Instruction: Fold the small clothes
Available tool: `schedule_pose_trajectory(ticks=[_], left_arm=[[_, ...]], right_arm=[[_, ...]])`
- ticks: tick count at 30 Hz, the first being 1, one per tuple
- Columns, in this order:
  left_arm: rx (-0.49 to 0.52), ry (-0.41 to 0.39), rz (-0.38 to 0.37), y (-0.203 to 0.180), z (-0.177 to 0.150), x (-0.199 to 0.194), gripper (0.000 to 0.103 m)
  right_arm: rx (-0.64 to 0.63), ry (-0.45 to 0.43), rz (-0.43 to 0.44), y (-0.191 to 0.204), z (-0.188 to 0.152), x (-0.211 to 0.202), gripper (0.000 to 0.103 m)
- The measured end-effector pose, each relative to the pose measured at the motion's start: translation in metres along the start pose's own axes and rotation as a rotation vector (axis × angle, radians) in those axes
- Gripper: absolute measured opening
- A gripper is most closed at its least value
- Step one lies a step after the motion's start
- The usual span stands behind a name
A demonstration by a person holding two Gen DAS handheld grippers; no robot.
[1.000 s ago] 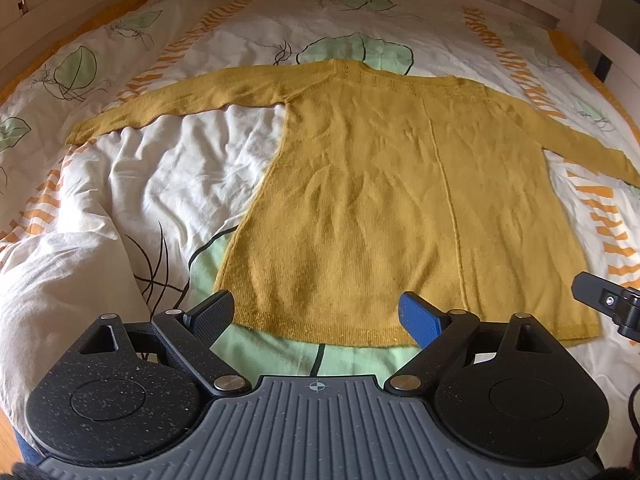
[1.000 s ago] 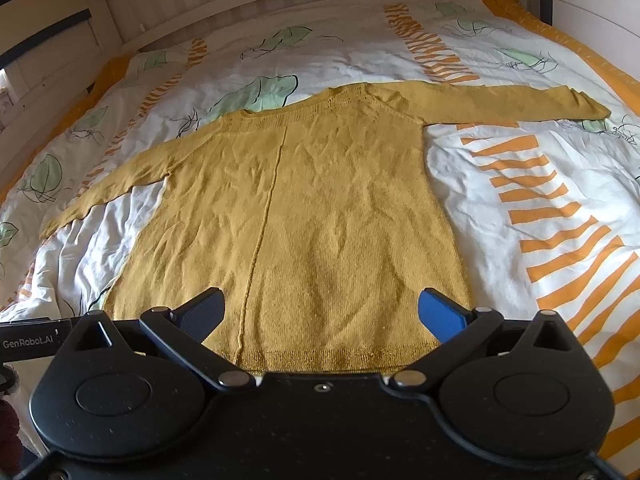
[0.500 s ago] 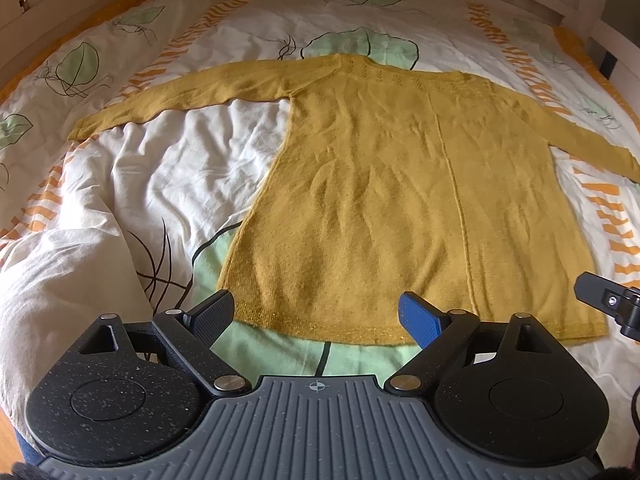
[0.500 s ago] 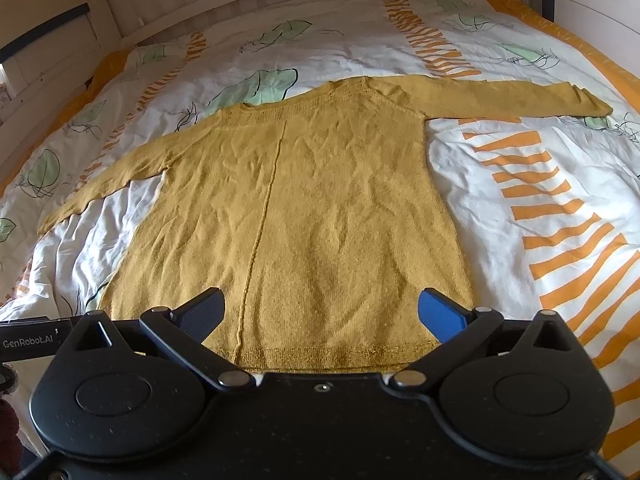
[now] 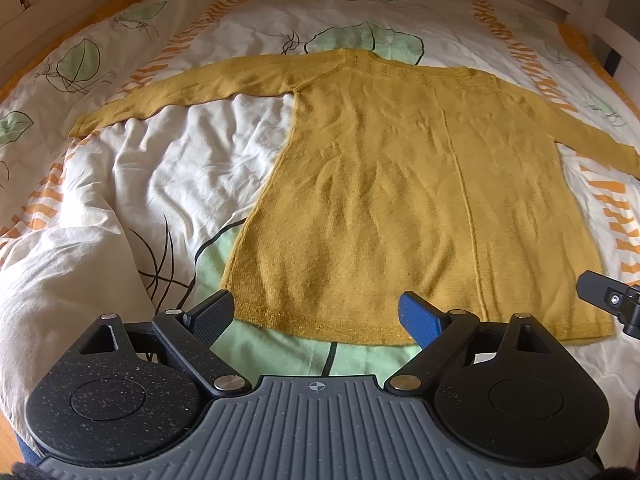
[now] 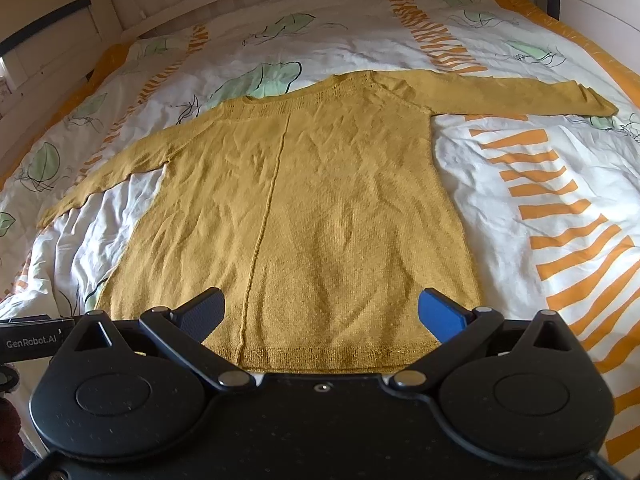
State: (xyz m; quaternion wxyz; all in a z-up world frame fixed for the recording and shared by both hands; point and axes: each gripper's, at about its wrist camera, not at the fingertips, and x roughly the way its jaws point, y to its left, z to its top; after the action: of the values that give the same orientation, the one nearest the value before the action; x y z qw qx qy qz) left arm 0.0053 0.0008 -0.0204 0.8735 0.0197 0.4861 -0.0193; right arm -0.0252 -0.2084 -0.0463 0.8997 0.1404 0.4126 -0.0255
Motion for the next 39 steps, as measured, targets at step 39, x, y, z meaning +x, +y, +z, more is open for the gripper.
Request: schedule_pose_trajectory(ticks=[39], left_arm=[[-0.007,0.105,0.022,-0.002,0.019,0.049,0.090]], right_arm=[[0.039,0.135,0.019,-0.007,0.007,0.054,0.102]])
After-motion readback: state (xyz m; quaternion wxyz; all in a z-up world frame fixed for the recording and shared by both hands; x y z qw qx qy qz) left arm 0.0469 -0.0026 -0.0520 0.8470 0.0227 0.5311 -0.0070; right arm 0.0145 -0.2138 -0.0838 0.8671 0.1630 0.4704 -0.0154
